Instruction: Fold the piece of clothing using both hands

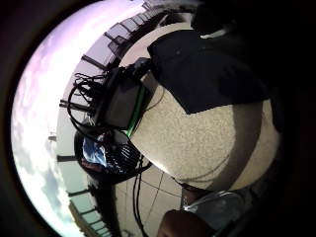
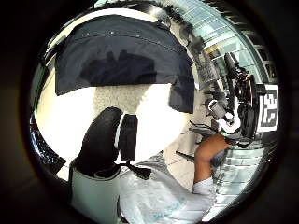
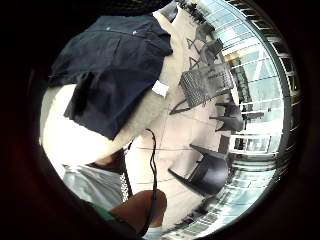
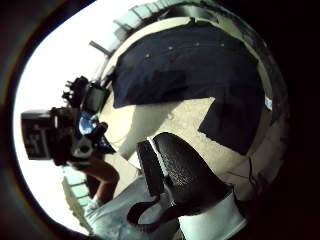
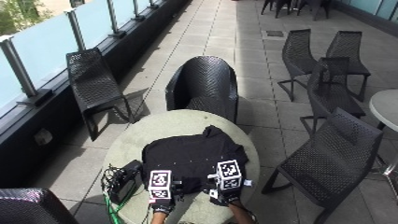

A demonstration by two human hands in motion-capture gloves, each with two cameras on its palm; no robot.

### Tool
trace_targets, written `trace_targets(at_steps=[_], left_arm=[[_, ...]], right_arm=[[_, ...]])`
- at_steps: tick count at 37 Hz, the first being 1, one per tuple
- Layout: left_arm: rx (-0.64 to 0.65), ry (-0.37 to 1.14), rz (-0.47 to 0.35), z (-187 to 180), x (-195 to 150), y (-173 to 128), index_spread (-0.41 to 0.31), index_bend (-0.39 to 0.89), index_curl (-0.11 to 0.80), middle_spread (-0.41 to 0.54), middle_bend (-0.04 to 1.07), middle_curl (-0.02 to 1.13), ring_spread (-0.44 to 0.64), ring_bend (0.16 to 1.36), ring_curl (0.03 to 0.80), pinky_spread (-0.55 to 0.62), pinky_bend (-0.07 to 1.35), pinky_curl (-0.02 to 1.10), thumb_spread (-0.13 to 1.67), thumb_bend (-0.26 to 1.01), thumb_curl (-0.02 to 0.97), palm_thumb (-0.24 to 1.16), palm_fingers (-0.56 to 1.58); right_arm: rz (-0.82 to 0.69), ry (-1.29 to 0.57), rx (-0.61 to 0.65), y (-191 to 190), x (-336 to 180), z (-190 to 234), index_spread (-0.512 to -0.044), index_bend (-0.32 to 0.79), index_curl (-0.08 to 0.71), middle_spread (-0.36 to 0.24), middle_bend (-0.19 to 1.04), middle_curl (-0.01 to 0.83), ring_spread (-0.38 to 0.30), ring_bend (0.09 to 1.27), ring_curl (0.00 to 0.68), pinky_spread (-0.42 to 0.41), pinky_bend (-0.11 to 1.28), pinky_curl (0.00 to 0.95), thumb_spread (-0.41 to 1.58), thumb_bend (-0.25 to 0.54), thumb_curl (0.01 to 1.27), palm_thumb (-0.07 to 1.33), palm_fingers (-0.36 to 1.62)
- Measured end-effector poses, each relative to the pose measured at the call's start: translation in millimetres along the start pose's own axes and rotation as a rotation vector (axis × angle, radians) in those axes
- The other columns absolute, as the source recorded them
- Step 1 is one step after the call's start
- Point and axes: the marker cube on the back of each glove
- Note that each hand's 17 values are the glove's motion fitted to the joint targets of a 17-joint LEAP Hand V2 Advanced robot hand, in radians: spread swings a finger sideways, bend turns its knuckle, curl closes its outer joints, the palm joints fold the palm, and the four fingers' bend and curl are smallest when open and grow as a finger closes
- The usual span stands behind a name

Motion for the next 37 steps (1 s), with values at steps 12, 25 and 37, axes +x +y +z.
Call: trace_targets(at_steps=[12,25,37], left_arm=[[-0.196,-0.105,0.016,109,-6,-59,-0.011,0.1,0.189,0.106,0.2,0.32,0.3,0.66,0.274,0.39,0.51,0.33,1.12,-0.02,0.284,0.33,0.2],[0.188,-0.296,0.044,102,-17,-85,-0.141,0.3,0.31,-0.1,0.21,0.34,-0.02,0.65,0.267,0.2,0.31,0.28,1.32,0.09,0.296,0.49,0.71],[0.104,-0.108,0.123,58,-10,-30,-0.298,0.24,0.372,-0.307,0.41,0.45,-0.33,0.64,0.339,-0.18,0.27,0.34,1.28,0.13,0.353,0.69,1.28]], right_arm=[[0.05,-0.069,-0.3,-6,21,58,-0.377,0.05,0.204,-0.002,0.18,0.25,0.181,0.35,0.228,0.257,0.6,0.344,1.07,-0.012,0.24,0.35,0.02],[0.057,-0.152,0.069,-42,41,86,-0.374,0.36,0.285,-0.147,0.27,0.302,-0.055,0.42,0.238,0.098,0.41,0.278,1.17,0.144,0.32,0.72,0.65],[-0.186,-0.012,0.023,-25,55,57,-0.327,0.2,0.353,-0.235,0.42,0.4,-0.255,0.58,0.358,-0.166,0.42,0.337,1.18,0.178,0.33,0.89,1.32]])
